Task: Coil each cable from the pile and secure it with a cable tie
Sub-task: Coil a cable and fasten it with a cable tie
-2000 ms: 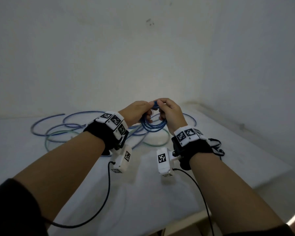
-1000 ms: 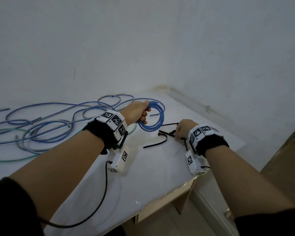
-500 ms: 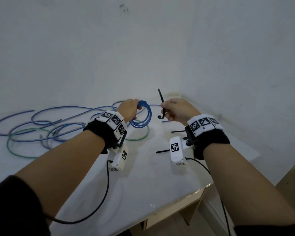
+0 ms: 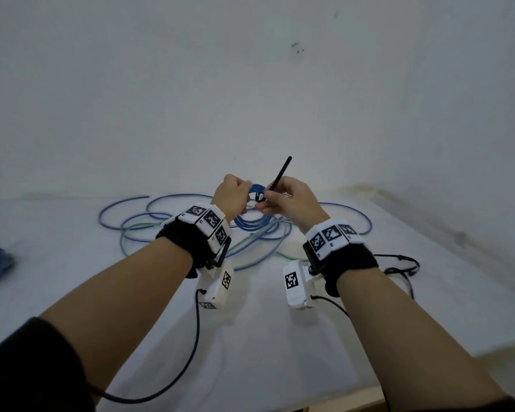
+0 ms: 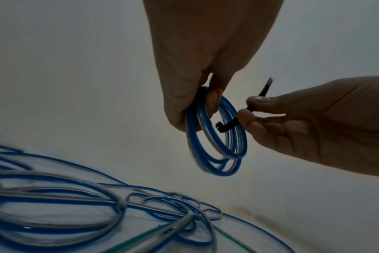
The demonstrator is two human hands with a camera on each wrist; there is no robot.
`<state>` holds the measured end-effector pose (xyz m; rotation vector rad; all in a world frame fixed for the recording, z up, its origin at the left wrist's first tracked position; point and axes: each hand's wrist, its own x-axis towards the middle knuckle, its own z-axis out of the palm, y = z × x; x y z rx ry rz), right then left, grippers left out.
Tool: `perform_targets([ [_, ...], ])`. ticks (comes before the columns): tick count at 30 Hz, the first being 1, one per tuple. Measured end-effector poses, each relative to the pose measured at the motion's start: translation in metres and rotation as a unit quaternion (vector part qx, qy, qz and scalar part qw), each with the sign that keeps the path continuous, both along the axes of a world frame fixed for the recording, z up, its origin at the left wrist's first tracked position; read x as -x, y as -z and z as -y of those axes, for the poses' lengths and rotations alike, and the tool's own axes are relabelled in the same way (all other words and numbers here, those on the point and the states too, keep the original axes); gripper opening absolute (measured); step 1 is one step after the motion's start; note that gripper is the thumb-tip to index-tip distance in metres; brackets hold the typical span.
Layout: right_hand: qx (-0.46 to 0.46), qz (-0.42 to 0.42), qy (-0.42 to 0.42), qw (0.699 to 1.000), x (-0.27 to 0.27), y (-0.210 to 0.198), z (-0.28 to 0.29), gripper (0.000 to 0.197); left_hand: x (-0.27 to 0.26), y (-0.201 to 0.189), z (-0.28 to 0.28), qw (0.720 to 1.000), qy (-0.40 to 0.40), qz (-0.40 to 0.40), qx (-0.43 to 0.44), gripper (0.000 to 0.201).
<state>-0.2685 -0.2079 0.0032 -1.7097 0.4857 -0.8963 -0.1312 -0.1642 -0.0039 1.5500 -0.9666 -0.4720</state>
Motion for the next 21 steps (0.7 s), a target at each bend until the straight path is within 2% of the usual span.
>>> perform_targets([
  [2,0.015,0.017,-0.013,1.0,-0.017,-0.002,-0.006,0.014,-0.015,0.0,-0.011,1.0,0.003,-0.018,-0.013,0.023],
  [7,0.05,0.033,-0.067,0.996,-0.051,-0.002,-0.024,0.017,-0.044,-0.011,-0.043,0.988,0.043,-0.125,-0.074,0.032],
  [9,0.053,0.026,-0.078,0.995,-0.063,-0.001,-0.031,0.015,-0.053,-0.015,-0.054,0.986,0.055,-0.136,-0.084,0.034],
  [12,0.024,0.029,-0.081,0.996,-0.078,-0.004,-0.041,0.018,-0.063,-0.019,-0.067,0.994,0.042,-0.064,-0.078,0.035],
  [15,0.027,0.055,-0.057,0.997,-0.091,-0.008,-0.048,0.019,-0.071,-0.016,-0.074,0.998,-0.025,0.026,-0.043,0.03],
  [18,-0.012,0.103,-0.065,0.993,-0.104,-0.01,-0.058,0.01,-0.081,-0.008,-0.08,0.996,-0.065,0.062,-0.002,0.025],
  [21,-0.052,0.124,-0.08,0.988,-0.115,-0.008,-0.066,0.017,-0.087,-0.003,-0.087,0.994,-0.071,0.08,0.032,0.02],
])
